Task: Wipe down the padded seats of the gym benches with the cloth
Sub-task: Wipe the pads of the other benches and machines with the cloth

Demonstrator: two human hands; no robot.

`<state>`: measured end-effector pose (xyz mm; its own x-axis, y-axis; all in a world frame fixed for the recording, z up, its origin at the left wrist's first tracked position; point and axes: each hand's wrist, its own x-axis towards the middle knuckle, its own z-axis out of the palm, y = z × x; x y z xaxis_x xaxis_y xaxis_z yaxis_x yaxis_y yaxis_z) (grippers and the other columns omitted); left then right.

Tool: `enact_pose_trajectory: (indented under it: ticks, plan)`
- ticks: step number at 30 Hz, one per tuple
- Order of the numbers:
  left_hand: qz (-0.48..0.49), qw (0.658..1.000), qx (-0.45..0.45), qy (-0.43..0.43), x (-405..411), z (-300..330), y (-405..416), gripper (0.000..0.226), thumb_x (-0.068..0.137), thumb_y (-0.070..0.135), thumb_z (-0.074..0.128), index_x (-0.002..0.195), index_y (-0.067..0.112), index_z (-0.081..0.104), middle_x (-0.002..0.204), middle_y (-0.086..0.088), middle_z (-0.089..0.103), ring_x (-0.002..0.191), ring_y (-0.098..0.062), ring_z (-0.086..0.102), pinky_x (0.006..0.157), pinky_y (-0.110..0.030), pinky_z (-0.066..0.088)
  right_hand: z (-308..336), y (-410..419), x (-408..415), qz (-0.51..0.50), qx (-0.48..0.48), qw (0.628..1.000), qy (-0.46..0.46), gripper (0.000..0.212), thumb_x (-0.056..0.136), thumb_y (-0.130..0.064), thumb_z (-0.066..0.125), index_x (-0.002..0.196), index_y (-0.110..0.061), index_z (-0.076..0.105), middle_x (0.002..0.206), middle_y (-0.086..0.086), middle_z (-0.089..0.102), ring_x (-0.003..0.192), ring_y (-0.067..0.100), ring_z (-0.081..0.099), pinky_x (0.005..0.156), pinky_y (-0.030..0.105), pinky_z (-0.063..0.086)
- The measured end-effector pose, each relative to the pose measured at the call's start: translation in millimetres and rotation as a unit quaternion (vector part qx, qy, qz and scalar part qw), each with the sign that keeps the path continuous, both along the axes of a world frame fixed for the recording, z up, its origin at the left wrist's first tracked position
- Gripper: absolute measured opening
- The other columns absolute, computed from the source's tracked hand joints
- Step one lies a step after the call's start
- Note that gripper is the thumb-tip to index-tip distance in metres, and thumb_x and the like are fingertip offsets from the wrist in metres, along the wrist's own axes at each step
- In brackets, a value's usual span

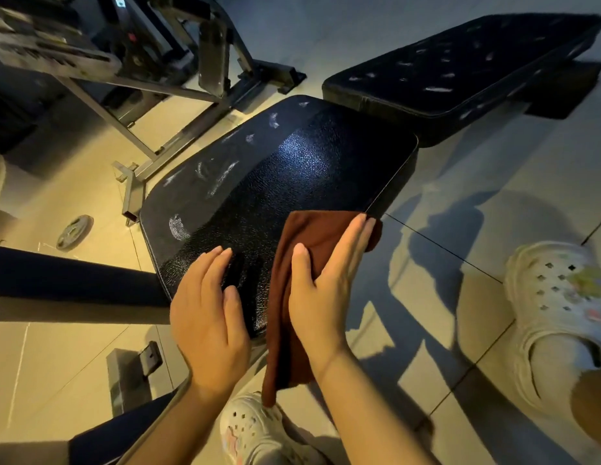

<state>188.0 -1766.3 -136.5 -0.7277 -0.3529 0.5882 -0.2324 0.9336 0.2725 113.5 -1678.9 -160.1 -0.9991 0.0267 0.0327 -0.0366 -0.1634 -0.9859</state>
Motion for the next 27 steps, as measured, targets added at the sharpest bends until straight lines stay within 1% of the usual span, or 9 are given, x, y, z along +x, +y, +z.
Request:
enact_pose_trajectory:
  ticks: [3,4,7,9,12,16,21,24,27]
  plan:
    - [-0.01,1.0,-0.001,0.018,-1,0,2,0.044,0.099,0.027,0.03,0.132,0.01,0.053,0.135,-0.007,0.055,0.129,-0.024,0.047,0.108,-0.036,0.031,-3,14,-52,-0.023,-0.008,1.0,-0.017,0.085,0.096,-0.018,0.057,0.154,-0.018,-0.004,0.163,0.005,-0.01,0.149,0.012,-0.006,0.11,0.004,-0.006]
    - [-0.014,1.0,-0.008,0.02,-2,0,1,0.043,0.098,0.025,0.031,0.131,0.009,0.054,0.134,-0.008,0.055,0.128,-0.025,0.047,0.108,-0.037,0.032,-4,19,-76,-0.027,0.005,0.999,-0.026,0.084,0.096,-0.016,0.058,0.155,-0.015,-0.003,0.163,0.007,-0.01,0.15,0.015,-0.005,0.109,0.005,-0.006]
    - [-0.024,0.999,-0.034,0.013,-2,-2,-4,0.043,0.094,0.02,0.034,0.128,0.006,0.056,0.132,-0.012,0.056,0.127,-0.03,0.048,0.108,-0.043,0.035,-6,34,-135,-0.023,0.05,0.997,-0.046,0.085,0.096,-0.02,0.058,0.156,-0.014,-0.001,0.163,0.008,-0.009,0.15,0.02,-0.004,0.118,0.023,0.0]
    - [-0.028,0.999,-0.039,0.016,-1,-3,-5,0.043,0.093,0.02,0.035,0.128,0.006,0.056,0.132,-0.013,0.056,0.126,-0.031,0.049,0.108,-0.046,0.036,-8,38,-148,-0.031,0.066,0.997,-0.039,0.084,0.095,-0.021,0.06,0.156,-0.014,0.003,0.164,0.007,-0.006,0.151,0.021,-0.002,0.122,0.033,0.005]
    - [-0.026,0.999,-0.045,0.017,-2,-3,-4,0.043,0.094,0.022,0.034,0.127,0.005,0.056,0.131,-0.013,0.057,0.125,-0.031,0.05,0.106,-0.048,0.038,-5,36,-137,-0.042,0.047,0.997,-0.044,0.08,0.096,-0.019,0.057,0.156,-0.016,0.004,0.164,0.006,-0.005,0.151,0.02,0.0,0.122,0.031,0.008]
    - [-0.015,0.999,-0.039,0.014,-2,-3,-3,0.044,0.094,0.023,0.034,0.127,0.005,0.058,0.13,-0.013,0.058,0.124,-0.031,0.051,0.105,-0.048,0.038,-3,22,-81,-0.03,0.028,0.999,-0.034,0.076,0.099,-0.014,0.048,0.156,-0.016,-0.002,0.164,0.005,-0.008,0.15,0.018,-0.002,0.123,0.033,0.008]
    - [-0.007,0.999,-0.034,0.003,-2,-2,-2,0.045,0.093,0.022,0.034,0.127,0.005,0.058,0.13,-0.013,0.058,0.123,-0.03,0.05,0.106,-0.042,0.036,-5,4,-13,-0.003,0.037,0.999,0.011,0.068,0.099,-0.031,0.035,0.148,-0.027,-0.011,0.163,-0.001,-0.013,0.149,0.007,-0.007,0.123,0.035,0.008]
    - [-0.01,1.0,-0.028,0.003,0,-2,-2,0.044,0.094,0.023,0.035,0.127,0.005,0.057,0.13,-0.014,0.058,0.123,-0.031,0.051,0.104,-0.047,0.038,-11,14,-34,0.002,0.091,0.993,0.079,0.071,0.096,-0.032,0.039,0.154,-0.012,0.004,0.163,0.006,-0.007,0.15,0.018,-0.005,0.123,0.037,0.007]
    - [-0.012,1.0,-0.027,0.006,-2,-2,-2,0.043,0.094,0.023,0.035,0.126,0.005,0.058,0.129,-0.014,0.059,0.123,-0.032,0.051,0.103,-0.051,0.039,-13,36,-91,0.023,0.207,0.969,0.135,0.071,0.092,-0.036,0.046,0.152,-0.003,0.025,0.162,0.011,0.012,0.15,0.025,-0.001,0.122,0.038,0.002]
